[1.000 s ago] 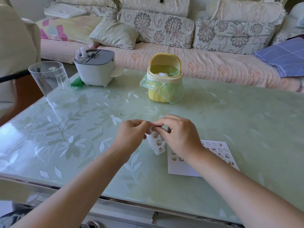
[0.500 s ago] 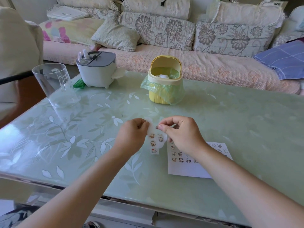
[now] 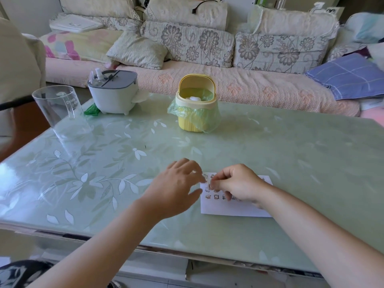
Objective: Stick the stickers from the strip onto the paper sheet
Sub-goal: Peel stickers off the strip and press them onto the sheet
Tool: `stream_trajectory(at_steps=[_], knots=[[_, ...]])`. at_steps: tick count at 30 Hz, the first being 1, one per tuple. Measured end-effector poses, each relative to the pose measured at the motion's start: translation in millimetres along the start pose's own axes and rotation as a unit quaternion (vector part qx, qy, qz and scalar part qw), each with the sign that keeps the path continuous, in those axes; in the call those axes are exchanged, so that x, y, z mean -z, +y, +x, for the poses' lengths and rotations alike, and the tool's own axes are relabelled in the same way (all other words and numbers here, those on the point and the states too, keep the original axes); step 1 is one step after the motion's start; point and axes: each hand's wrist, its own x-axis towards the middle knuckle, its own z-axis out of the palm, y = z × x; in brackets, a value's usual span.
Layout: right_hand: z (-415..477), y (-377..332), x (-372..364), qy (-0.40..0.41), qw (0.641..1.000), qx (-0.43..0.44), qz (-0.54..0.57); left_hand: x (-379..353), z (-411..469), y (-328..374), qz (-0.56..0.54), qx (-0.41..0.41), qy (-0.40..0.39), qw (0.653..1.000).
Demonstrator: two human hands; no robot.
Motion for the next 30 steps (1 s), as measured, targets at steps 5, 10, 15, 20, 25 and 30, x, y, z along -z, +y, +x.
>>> stream_trajectory(at_steps=[5,10,15,20,25,30], knots=[[-10,13,-5,-0.05,0.997,-0.017,-0.053,-14,-1,-2,0.08,-0.026,-0.044,0.996],[-11,20,-9,-0.027,0.999,-0.01,-0.021,-19,-4,2,0.096,-0.087,-0.014,0.991],[-11,23,-15,-0.022,0.999,0.017,-0.036,-25,-10,9,0.036,-0.09,-0.056,0.994],[-8,26,-18,-0.003,0.998,0.017,-0.059,-23,-20,2,-0.035,-0.041,-0.077,0.996],[-7,25,-20,0.004,0.995,0.026,-0.092,-24,-26,0,-0.061,-0.02,-0.081,0.995],[-8,24,-23,0.014,0.993,0.038,-0.115,-23,-27,0,-0.078,-0.014,-0.085,0.993]])
